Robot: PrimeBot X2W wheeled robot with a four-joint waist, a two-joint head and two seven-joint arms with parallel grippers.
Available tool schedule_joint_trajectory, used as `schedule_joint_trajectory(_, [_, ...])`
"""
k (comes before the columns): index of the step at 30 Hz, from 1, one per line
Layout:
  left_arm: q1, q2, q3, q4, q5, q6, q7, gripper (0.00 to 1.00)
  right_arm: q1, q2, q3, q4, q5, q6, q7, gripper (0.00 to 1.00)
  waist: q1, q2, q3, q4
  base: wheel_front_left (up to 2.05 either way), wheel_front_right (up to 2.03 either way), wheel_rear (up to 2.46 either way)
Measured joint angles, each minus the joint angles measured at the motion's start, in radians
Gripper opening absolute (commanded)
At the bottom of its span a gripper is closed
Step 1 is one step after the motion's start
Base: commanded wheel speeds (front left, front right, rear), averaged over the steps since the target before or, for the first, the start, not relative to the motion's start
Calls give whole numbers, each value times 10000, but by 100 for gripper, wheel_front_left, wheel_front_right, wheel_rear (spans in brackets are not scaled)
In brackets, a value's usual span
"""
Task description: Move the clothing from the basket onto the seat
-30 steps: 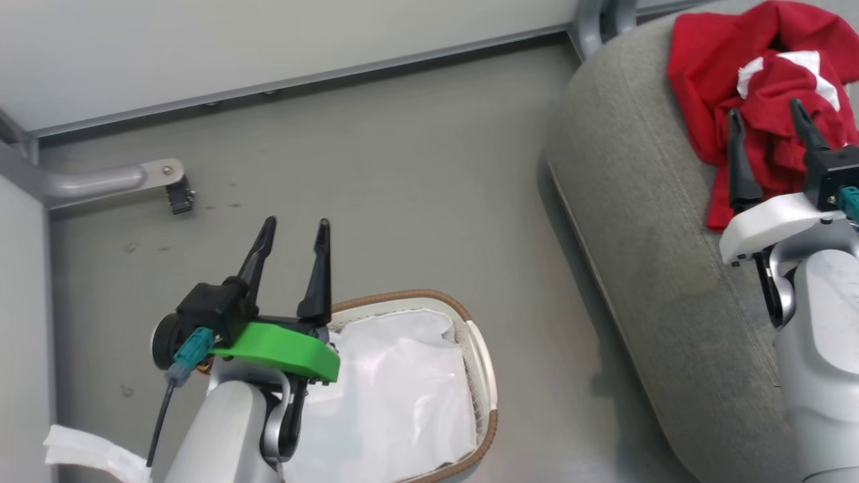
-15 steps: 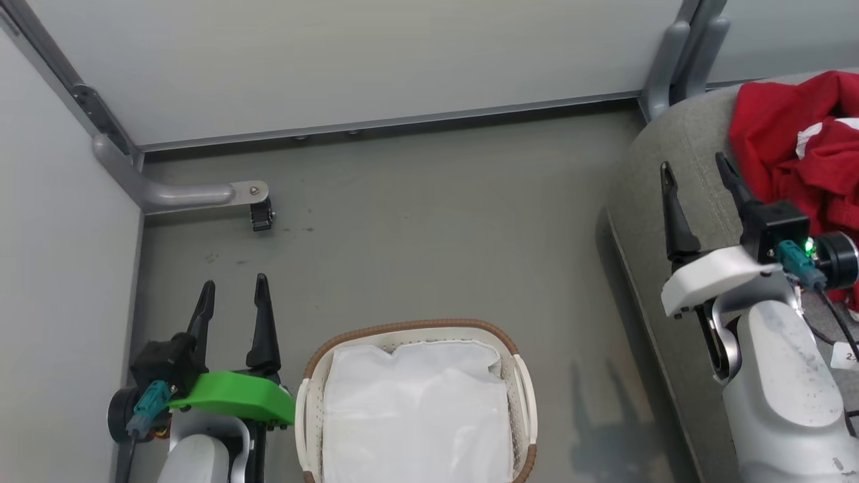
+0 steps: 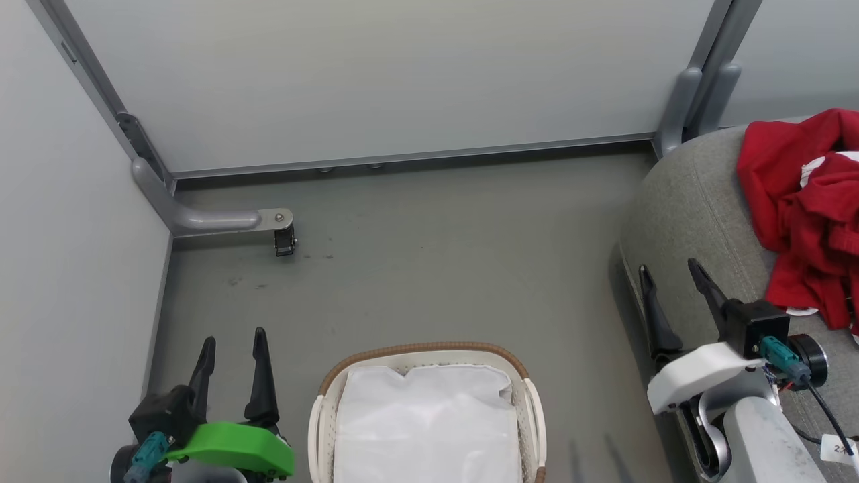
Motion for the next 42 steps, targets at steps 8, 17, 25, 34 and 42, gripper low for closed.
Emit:
schedule_joint_trajectory(8, [254, -2, -82, -17, -71, 90, 0, 100, 577, 4, 136, 8, 194, 0, 0, 100, 0, 0, -204, -164, 0, 0, 0])
schedule_joint_trajectory(17, [283, -4, -148, 52, -42, 92, 0, 100, 614, 2, 155, 90, 301, 0, 0, 100, 0, 0, -320, -226, 0, 0, 0])
schedule_joint_trajectory(25, [283, -4, -148, 127, -42, 100, 0, 100, 614, 2, 198, 157, 370, 0, 0, 100, 0, 0, -312, -189, 0, 0, 0])
schedule_joint_trajectory(34, [282, -4, -121, 196, -40, 161, 0, 100, 613, 2, 270, 230, 408, 0, 0, 100, 0, 0, -296, -183, 0, 0, 0])
schedule_joint_trajectory(42, [311, -17, -102, 662, -288, 173, 100, 0, 838, 105, 228, 679, 642, 0, 142, 0, 0, 1, -305, -182, 0, 0, 0])
